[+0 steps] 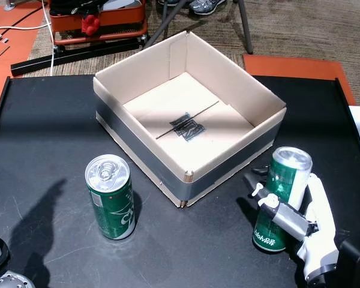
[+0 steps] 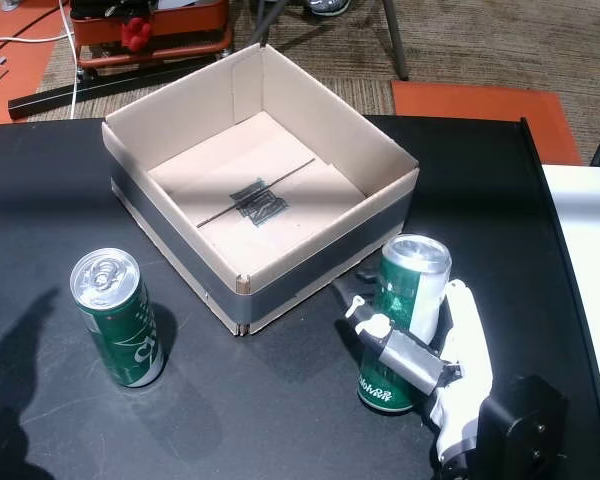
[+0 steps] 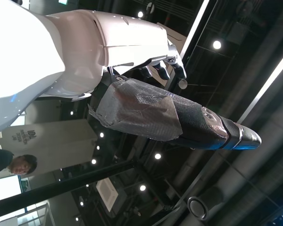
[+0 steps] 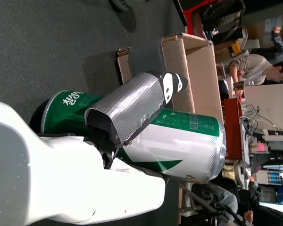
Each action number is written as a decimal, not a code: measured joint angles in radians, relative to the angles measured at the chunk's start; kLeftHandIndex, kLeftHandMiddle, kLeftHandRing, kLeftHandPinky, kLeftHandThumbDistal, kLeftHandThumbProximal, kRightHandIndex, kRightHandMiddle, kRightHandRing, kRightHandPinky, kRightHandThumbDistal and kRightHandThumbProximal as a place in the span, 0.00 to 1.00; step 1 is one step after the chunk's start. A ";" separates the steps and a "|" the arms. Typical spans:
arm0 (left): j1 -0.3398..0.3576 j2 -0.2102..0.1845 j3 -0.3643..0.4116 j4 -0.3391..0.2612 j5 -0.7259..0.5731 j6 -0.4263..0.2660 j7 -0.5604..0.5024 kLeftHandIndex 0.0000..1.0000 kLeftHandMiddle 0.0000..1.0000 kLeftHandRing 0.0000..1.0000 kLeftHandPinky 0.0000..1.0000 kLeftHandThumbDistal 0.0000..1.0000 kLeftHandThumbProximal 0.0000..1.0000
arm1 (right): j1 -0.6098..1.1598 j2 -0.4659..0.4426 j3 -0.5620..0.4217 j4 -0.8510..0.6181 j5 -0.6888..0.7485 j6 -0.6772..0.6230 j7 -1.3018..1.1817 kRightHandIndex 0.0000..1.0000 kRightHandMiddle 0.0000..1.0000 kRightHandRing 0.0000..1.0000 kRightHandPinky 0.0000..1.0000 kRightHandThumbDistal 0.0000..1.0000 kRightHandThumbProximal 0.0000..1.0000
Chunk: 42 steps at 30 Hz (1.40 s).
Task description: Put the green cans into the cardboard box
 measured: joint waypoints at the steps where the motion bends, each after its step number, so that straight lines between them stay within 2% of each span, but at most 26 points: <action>1: 0.000 0.000 0.000 0.002 0.000 0.001 -0.001 0.96 0.91 0.88 0.88 1.00 0.78 | 0.000 0.000 0.000 0.000 -0.001 -0.001 -0.003 0.08 0.44 0.57 0.47 0.30 0.00; 9: -0.004 -0.003 -0.007 0.013 0.007 -0.014 0.004 0.95 0.89 0.86 0.86 1.00 0.80 | 0.005 -0.010 -0.002 -0.007 0.001 -0.007 0.003 0.02 0.40 0.55 0.46 0.37 0.00; 11: -0.007 -0.004 -0.010 0.019 0.023 -0.045 0.016 0.96 0.91 0.87 0.89 0.97 0.81 | 0.020 -0.020 0.000 -0.024 -0.014 -0.029 -0.009 0.01 0.39 0.55 0.46 0.39 0.00; 16: -0.022 -0.008 -0.014 0.038 0.028 -0.108 0.023 0.94 0.90 0.88 0.90 0.97 0.80 | 0.036 -0.038 0.009 -0.078 -0.051 -0.115 -0.063 0.01 0.39 0.59 0.48 0.36 0.00; 18: -0.026 -0.009 -0.022 0.039 0.028 -0.110 0.023 0.93 0.89 0.87 0.89 1.00 0.79 | 0.036 -0.039 0.012 -0.091 -0.054 -0.134 -0.071 0.02 0.40 0.60 0.48 0.37 0.00; 27: -0.027 -0.010 -0.030 0.039 0.028 -0.113 0.044 0.93 0.88 0.85 0.87 0.98 0.75 | 0.039 -0.041 0.022 -0.095 -0.065 -0.137 -0.082 0.02 0.39 0.56 0.48 0.38 0.00; 31: -0.029 -0.012 -0.040 0.042 0.037 -0.127 0.044 0.93 0.88 0.85 0.87 1.00 0.79 | 0.040 -0.046 0.030 -0.098 -0.078 -0.138 -0.102 0.01 0.38 0.55 0.47 0.42 0.00; 35: -0.035 -0.014 -0.042 0.070 0.039 -0.145 0.038 0.91 0.89 0.87 0.89 0.98 0.79 | 0.042 -0.074 0.042 -0.134 -0.144 -0.165 -0.171 0.01 0.34 0.54 0.55 0.42 0.00; 38: -0.048 -0.018 -0.040 0.091 0.039 -0.166 0.030 0.92 0.89 0.88 0.91 0.95 0.77 | 0.035 -0.111 0.051 -0.194 -0.214 -0.191 -0.230 0.00 0.29 0.49 0.58 0.49 0.06; 40: -0.062 -0.024 -0.035 0.111 0.035 -0.174 0.016 0.93 0.90 0.88 0.91 0.97 0.78 | 0.016 -0.140 0.053 -0.252 -0.272 -0.197 -0.278 0.03 0.31 0.51 0.62 0.48 0.07; 42: -0.074 -0.028 -0.024 0.131 0.024 -0.180 -0.010 0.93 0.91 0.89 0.92 0.94 0.77 | -0.011 -0.169 0.056 -0.323 -0.331 -0.196 -0.321 0.08 0.32 0.52 0.65 0.49 0.07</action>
